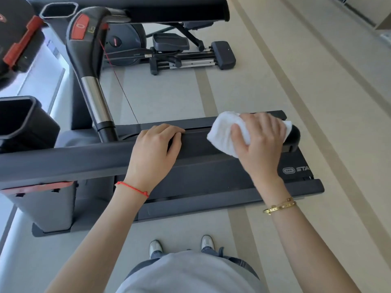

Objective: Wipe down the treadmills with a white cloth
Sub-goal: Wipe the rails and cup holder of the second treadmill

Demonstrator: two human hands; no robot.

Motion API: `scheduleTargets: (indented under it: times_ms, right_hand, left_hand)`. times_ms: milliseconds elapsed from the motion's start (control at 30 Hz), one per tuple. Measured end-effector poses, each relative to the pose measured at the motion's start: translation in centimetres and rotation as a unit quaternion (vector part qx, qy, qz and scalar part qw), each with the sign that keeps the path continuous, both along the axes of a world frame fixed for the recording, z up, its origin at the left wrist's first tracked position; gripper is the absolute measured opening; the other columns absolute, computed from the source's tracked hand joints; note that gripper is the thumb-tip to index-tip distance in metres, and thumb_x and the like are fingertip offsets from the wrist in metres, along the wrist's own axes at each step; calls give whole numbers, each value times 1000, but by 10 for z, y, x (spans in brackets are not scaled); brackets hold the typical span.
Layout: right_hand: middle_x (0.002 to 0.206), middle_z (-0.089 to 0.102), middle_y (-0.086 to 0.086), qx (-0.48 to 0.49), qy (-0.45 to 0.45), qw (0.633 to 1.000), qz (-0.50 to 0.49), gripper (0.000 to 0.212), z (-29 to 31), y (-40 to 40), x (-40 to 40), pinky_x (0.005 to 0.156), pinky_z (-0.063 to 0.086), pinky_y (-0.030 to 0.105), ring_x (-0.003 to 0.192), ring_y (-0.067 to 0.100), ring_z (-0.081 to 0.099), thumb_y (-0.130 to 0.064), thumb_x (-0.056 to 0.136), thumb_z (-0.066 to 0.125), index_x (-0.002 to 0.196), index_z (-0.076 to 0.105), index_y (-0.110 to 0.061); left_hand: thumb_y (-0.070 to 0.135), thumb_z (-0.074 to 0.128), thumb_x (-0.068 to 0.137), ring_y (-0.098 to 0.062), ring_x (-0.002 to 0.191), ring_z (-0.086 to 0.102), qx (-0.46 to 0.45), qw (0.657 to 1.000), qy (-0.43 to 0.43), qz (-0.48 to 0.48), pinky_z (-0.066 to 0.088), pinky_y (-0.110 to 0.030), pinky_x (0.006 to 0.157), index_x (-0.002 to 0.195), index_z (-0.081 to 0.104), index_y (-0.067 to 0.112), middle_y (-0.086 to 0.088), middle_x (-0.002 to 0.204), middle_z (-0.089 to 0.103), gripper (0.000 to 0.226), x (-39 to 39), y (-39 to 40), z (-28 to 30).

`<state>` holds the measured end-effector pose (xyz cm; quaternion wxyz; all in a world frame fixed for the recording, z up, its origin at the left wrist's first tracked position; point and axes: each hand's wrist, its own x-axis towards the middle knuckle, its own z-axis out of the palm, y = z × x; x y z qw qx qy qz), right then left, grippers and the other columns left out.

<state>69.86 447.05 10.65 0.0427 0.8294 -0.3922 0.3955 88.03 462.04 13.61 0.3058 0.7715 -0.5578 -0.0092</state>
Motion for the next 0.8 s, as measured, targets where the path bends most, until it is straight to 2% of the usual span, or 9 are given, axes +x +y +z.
scheduleTargets:
  times_ms: [100, 233, 300, 400, 467, 567, 667, 733, 800]
  right_hand:
    - [82, 62, 4, 27, 13, 999, -34, 28, 9, -28, -24, 84, 39, 39, 81, 27, 55, -37, 94, 53, 90, 68, -14]
    - [70, 59, 5, 68, 74, 995, -8, 37, 21, -47, -26, 69, 32, 35, 69, 30, 54, -42, 92, 48, 76, 64, -13]
    - [75, 59, 4, 64, 90, 994, -1, 35, 20, -45, -30, 72, 33, 35, 73, 29, 55, -43, 93, 48, 82, 65, -14]
    - [89, 60, 3, 51, 51, 997, 36, 28, 9, -27, -42, 88, 39, 39, 88, 26, 55, -40, 95, 52, 100, 67, -16]
    - [90, 59, 2, 49, 61, 995, 65, 29, 10, -31, -48, 87, 40, 39, 88, 24, 55, -42, 95, 51, 102, 67, -18]
    - [73, 59, 0, 172, 149, 970, 81, 40, 29, -69, -42, 64, 39, 34, 75, 26, 57, -53, 92, 43, 77, 59, -19]
    - [69, 58, -5, 370, 239, 890, 118, 46, 47, -99, -34, 57, 36, 31, 76, 24, 56, -59, 91, 42, 63, 54, -24]
    - [72, 59, -6, 391, 265, 872, 128, 45, 47, -102, -32, 59, 35, 32, 78, 23, 56, -60, 91, 41, 65, 57, -25]
    - [73, 60, -4, 352, 244, 897, 109, 45, 42, -96, -36, 59, 35, 32, 77, 25, 55, -59, 91, 40, 71, 59, -23]
  left_hand:
    - [16, 50, 101, -23, 87, 66, -7, 1000, -19, 4, 49, -45, 82, 104, 73, 13, 2, 101, 73, 23, -14, -15, -4]
    - [24, 48, 101, -25, 73, 63, -17, 998, -51, 41, 48, -41, 77, 92, 72, 13, 2, 86, 72, 28, -36, -33, -9]
    - [27, 45, 102, -24, 63, 56, -15, 995, -70, 63, 45, -39, 74, 83, 69, 14, 2, 71, 66, 34, -44, -41, -13]
    - [30, 38, 102, -24, 55, 48, 1, 990, -101, 102, 41, -35, 69, 72, 64, 13, 1, 58, 57, 44, -51, -51, -18]
    - [27, 41, 101, -24, 49, 42, -16, 984, -116, 134, 36, -33, 62, 60, 56, 12, 0, 49, 46, 46, -55, -55, -19]
    - [20, 47, 97, -28, 44, 34, -27, 978, -131, 161, 27, -30, 56, 52, 41, 10, -2, 44, 33, 46, -59, -58, -16]
    - [18, 47, 96, -33, 43, 37, -8, 979, -124, 161, 21, -29, 55, 52, 37, 10, -4, 43, 34, 46, -63, -63, -15]
    - [18, 46, 97, -34, 44, 38, 6, 983, -119, 143, 17, -29, 52, 53, 35, 10, -5, 43, 34, 47, -66, -69, -14]
    - [20, 45, 98, -32, 45, 38, 19, 986, -113, 124, 15, -27, 48, 54, 35, 11, -4, 44, 34, 47, -72, -77, -13]
